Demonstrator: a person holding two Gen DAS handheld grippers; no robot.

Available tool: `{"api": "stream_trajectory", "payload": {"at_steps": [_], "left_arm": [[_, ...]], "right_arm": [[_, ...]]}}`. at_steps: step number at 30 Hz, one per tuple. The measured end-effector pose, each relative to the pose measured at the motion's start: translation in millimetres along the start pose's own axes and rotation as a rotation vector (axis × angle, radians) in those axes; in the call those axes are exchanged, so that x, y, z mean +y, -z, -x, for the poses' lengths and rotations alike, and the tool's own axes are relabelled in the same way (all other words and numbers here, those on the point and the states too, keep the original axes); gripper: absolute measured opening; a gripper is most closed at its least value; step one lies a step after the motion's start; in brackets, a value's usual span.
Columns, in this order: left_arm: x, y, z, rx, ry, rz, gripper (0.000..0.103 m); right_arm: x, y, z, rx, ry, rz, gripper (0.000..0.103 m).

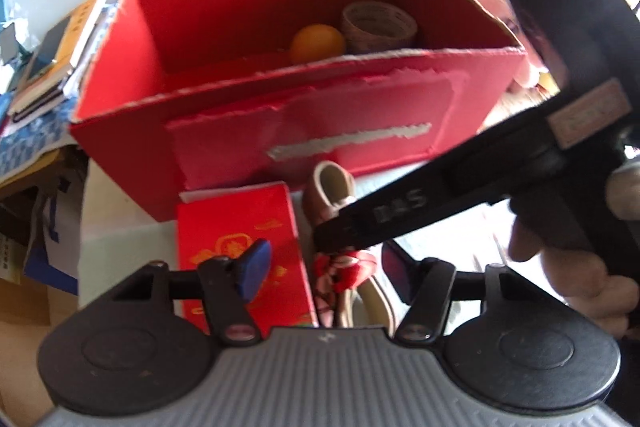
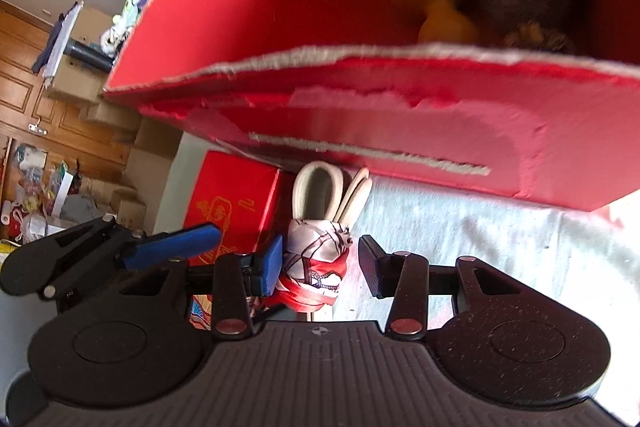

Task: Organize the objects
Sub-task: 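Reach the right gripper to the white jug with red ribbon and grasp it, then lift the white jug with the right gripper and carry it over the red box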

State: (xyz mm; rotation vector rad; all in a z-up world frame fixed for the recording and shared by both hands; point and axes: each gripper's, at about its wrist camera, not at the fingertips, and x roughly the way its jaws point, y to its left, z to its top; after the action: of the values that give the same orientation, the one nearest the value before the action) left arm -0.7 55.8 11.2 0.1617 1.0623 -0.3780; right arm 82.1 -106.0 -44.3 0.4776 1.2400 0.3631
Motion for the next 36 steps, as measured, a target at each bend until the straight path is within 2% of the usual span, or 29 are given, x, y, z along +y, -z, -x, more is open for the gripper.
{"api": "stream_trajectory", "payload": {"at_steps": [3, 6, 13, 20, 23, 29, 33, 36], "left_arm": [[-5, 1, -7, 0.022, 0.012, -0.013, 0.062], [-11, 1, -9, 0.022, 0.009, -0.035, 0.062], [-21, -4, -9, 0.013, 0.040, -0.049, 0.061], [-36, -8, -26, 0.067, 0.056, -0.079, 0.061], [-43, -7, -41, 0.119, 0.053, -0.089, 0.051], [-43, -9, -46, 0.116, 0.050, -0.061, 0.040], [-51, -8, -44, 0.108, 0.035, -0.090, 0.040], [-55, -9, -39, 0.105, 0.059, -0.109, 0.039]], "right_arm": [[-5, -1, -3, 0.018, -0.013, -0.021, 0.046], [-15, -1, 0, 0.031, -0.060, -0.062, 0.033], [-26, 2, 14, 0.025, -0.074, -0.087, 0.024], [-42, 6, 29, 0.014, -0.079, -0.116, 0.024], [-48, 6, 30, 0.015, -0.074, -0.121, 0.024], [-47, 5, 27, 0.020, -0.079, -0.128, 0.024], [-52, 7, 32, 0.024, -0.086, -0.134, 0.024], [-58, 12, 42, 0.013, -0.087, -0.142, 0.024]]}}
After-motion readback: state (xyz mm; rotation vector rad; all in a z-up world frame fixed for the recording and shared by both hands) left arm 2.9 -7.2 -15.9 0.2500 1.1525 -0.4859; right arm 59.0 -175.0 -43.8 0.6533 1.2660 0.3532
